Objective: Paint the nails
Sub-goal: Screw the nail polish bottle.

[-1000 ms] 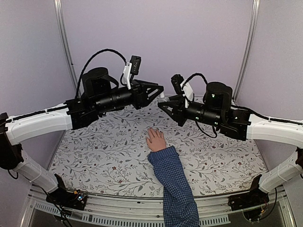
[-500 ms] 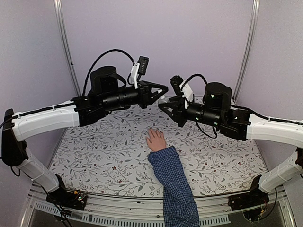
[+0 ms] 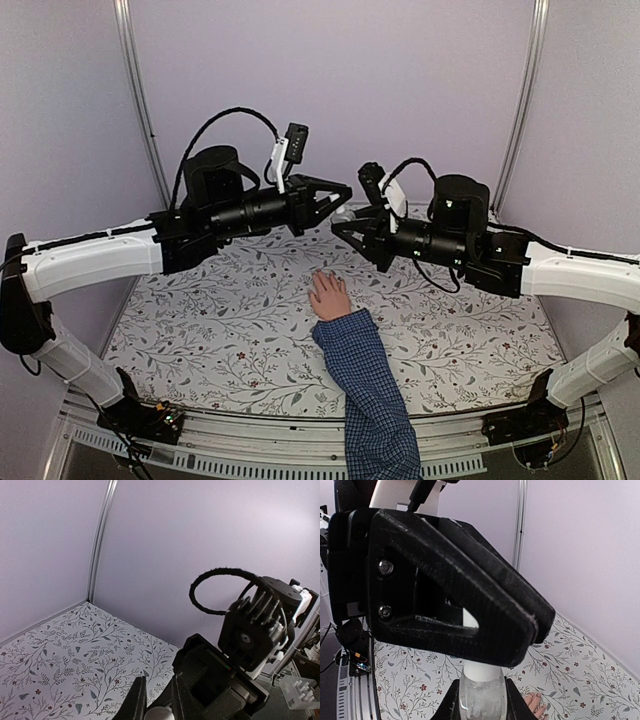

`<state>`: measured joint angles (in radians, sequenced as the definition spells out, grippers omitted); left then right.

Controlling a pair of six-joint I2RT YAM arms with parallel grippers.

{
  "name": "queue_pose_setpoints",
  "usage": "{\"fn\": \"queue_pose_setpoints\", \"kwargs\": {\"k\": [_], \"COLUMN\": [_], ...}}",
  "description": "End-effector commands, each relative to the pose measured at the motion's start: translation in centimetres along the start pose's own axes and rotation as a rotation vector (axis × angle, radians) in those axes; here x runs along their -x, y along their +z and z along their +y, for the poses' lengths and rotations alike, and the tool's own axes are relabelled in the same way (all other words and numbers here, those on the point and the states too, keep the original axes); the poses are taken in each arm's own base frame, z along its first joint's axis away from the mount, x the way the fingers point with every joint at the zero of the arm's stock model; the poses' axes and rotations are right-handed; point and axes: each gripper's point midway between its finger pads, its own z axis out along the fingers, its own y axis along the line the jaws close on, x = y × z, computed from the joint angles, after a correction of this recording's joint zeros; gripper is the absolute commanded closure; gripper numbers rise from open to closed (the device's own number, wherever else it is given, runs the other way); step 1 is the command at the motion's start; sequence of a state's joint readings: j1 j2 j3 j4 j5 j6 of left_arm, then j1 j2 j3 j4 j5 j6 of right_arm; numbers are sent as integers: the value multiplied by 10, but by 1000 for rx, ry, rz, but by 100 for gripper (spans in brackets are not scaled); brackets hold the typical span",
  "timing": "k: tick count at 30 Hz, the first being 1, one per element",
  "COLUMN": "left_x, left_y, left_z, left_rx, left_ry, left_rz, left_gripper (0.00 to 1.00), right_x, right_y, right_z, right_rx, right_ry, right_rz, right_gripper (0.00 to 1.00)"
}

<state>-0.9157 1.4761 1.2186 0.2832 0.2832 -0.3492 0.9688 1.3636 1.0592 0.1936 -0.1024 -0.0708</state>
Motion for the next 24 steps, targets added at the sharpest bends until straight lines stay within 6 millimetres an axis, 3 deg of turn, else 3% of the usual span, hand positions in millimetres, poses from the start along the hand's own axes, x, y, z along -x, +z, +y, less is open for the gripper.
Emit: {"fn": "queue_pose_setpoints", "kwargs": {"k": [1,5,11,24], "left_x": [-18,-23,-32,-56], "left_y": [-7,-15,-25,-45], "left_z": [-18,-41,-61,-99], "left_rx": [-108,-240,-369,-676], "left_ry": [34,77,111,180], "left_rz": [50,50,79,136], "left_gripper": [100,100,100,100], "right_x": [47,60,74,85], "right_y": [-20,-31,-50,-86], "right_z": [20,31,68,126], "right_rx": [93,165,380,795], "right_ry": [-58,-75,-141,-241], "right_rz": [-150,-189,-248,-305], "right_gripper": [100,100,100,100]}}
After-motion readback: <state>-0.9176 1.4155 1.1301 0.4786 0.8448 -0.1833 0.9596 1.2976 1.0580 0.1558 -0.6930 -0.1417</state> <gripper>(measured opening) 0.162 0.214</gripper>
